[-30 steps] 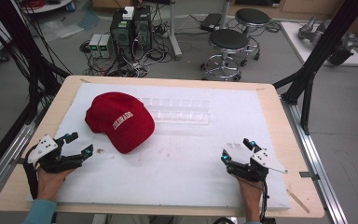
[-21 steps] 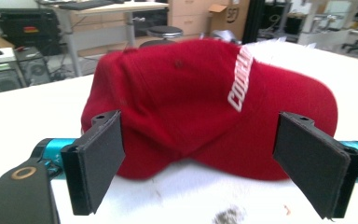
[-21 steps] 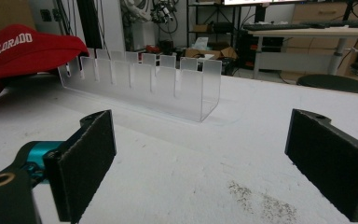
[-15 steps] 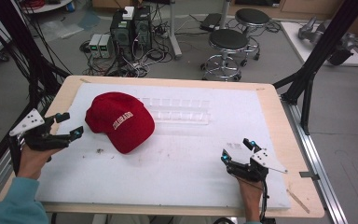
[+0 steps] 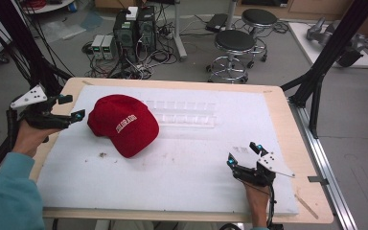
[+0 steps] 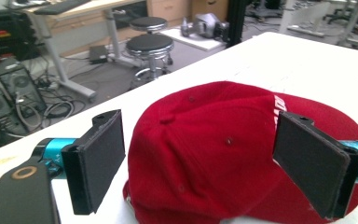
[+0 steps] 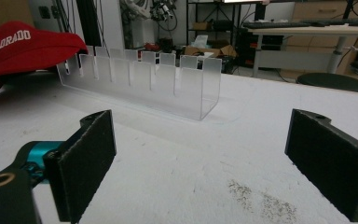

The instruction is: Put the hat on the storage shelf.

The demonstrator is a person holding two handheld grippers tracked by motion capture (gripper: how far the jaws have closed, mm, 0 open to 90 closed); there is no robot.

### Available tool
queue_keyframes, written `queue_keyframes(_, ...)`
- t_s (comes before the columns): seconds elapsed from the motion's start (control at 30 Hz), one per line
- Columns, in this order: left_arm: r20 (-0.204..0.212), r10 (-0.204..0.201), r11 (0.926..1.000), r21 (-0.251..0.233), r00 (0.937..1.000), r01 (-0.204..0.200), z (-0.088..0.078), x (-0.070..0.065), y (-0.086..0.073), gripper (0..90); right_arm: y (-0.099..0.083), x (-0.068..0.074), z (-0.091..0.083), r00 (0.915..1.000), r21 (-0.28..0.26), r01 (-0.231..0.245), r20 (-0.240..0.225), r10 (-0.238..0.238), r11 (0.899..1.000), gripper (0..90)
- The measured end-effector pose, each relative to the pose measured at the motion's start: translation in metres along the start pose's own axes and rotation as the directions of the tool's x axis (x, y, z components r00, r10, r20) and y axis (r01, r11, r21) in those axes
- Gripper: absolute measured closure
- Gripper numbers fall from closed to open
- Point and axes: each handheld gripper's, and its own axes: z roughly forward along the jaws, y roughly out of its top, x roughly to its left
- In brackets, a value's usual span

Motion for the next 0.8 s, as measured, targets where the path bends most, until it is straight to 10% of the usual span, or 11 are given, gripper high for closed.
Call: queue_keyframes(0.8, 0.127, -0.097, 0.977, 0.201, 0.9871, 0.07, 0.063, 0.035, -0.015, 18.9, 0.0, 0.001, 0.001, 1.0, 0.006, 0.003, 0.004, -0.003, 1.0, 7.6)
